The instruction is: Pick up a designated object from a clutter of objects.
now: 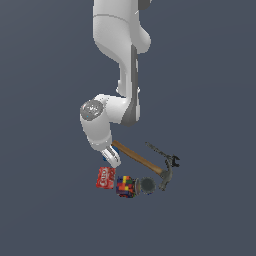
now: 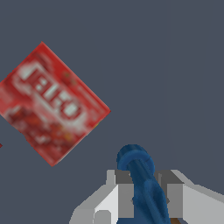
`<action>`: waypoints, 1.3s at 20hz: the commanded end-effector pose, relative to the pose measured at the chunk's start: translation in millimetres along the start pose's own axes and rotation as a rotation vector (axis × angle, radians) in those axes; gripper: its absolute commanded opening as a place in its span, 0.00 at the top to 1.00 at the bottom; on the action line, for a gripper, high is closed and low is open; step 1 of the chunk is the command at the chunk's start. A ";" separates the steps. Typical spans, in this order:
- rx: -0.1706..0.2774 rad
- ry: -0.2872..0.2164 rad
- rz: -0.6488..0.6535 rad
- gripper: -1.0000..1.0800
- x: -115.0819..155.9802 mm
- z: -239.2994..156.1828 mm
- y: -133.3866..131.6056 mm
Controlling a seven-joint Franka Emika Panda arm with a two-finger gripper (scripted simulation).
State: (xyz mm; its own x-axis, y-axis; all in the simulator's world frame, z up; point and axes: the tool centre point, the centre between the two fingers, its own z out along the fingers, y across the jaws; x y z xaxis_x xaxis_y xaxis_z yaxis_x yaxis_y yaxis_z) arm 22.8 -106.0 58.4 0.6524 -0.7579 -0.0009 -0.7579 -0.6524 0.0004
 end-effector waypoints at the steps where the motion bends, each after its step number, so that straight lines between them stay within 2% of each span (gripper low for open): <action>1: 0.001 0.001 0.000 1.00 -3.8 -10.5 0.0; 10: 0.001 0.000 0.000 1.00 -27.6 -73.0 2.1; 26: -0.001 0.003 0.001 1.00 -84.7 -232.0 6.7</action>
State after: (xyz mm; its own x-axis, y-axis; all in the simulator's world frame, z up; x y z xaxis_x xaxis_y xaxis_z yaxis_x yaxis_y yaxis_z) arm -32.8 -50.2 274.9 0.6517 -0.7585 0.0017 -0.7585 -0.6517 0.0006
